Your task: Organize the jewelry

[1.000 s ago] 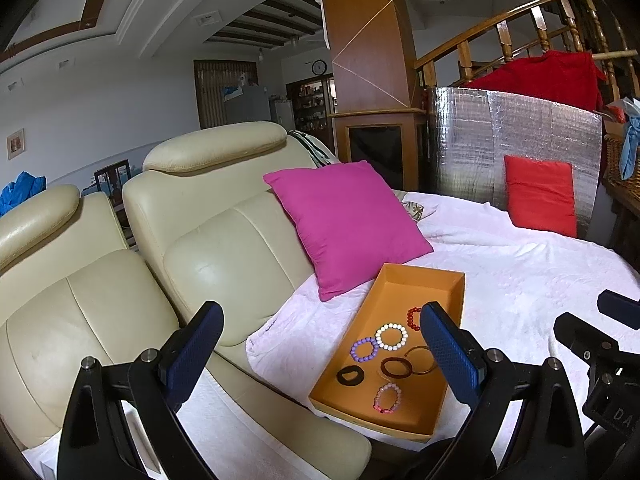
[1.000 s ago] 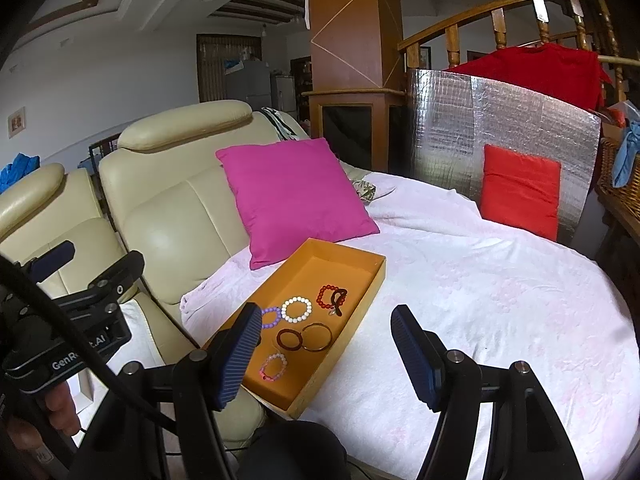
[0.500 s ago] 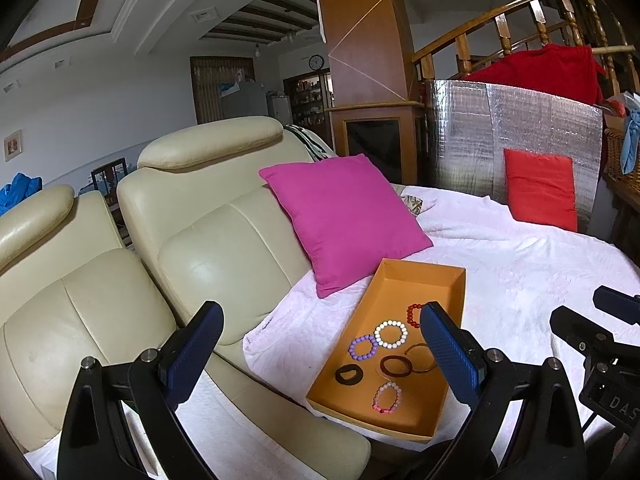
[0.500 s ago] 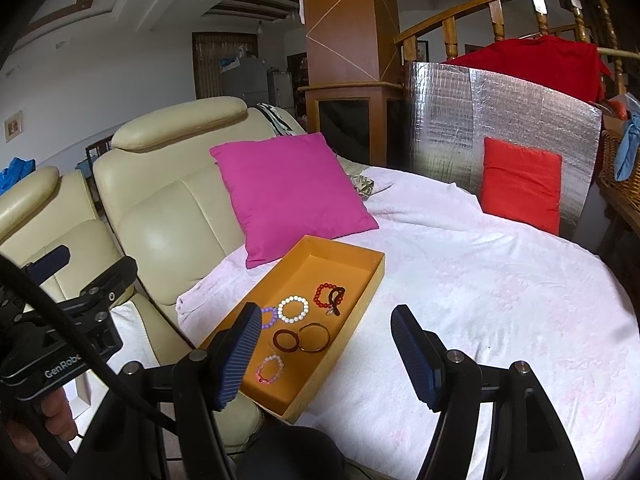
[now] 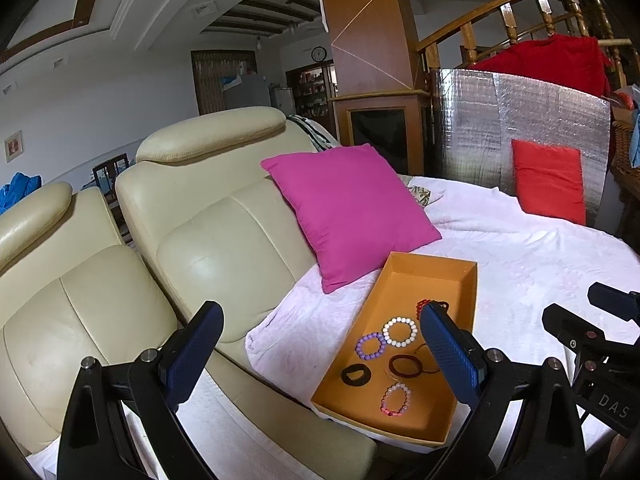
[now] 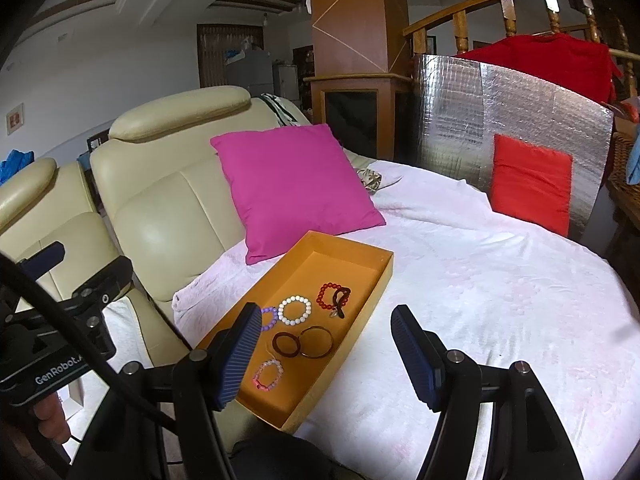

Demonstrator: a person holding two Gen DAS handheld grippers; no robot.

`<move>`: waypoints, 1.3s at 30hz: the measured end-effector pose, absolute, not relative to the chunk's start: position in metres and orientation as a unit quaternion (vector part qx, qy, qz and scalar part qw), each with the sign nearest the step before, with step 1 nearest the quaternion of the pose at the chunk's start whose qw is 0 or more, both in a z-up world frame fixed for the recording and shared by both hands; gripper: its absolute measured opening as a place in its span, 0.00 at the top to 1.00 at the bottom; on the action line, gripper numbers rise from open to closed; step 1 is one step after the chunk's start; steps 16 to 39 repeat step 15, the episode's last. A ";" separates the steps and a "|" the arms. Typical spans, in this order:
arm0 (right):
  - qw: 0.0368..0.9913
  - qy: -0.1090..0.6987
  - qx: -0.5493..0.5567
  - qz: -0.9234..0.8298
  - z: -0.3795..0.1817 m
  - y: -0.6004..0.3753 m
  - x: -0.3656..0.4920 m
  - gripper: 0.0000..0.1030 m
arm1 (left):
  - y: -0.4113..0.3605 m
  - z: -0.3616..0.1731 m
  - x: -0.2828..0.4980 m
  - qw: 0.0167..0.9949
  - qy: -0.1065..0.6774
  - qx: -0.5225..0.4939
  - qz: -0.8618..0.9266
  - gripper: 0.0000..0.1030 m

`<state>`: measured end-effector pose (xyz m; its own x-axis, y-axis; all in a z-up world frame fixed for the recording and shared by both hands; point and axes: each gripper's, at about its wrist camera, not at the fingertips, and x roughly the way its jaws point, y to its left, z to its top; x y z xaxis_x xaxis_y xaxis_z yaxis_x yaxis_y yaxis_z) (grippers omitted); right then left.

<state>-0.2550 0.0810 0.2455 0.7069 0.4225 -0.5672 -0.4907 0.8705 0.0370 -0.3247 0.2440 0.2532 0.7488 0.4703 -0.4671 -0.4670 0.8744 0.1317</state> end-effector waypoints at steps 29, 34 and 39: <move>0.934 0.293 -0.020 0.202 0.221 0.026 -0.205 0.31 | 0.200 0.235 -0.260 0.946 0.272 0.036 0.173 0.04; 0.934 0.293 -0.020 0.202 0.221 0.026 -0.205 0.31 | 0.200 0.235 -0.260 0.946 0.272 0.036 0.173 0.04; 0.934 0.293 -0.020 0.202 0.221 0.026 -0.205 0.31 | 0.200 0.235 -0.260 0.946 0.272 0.036 0.173 0.04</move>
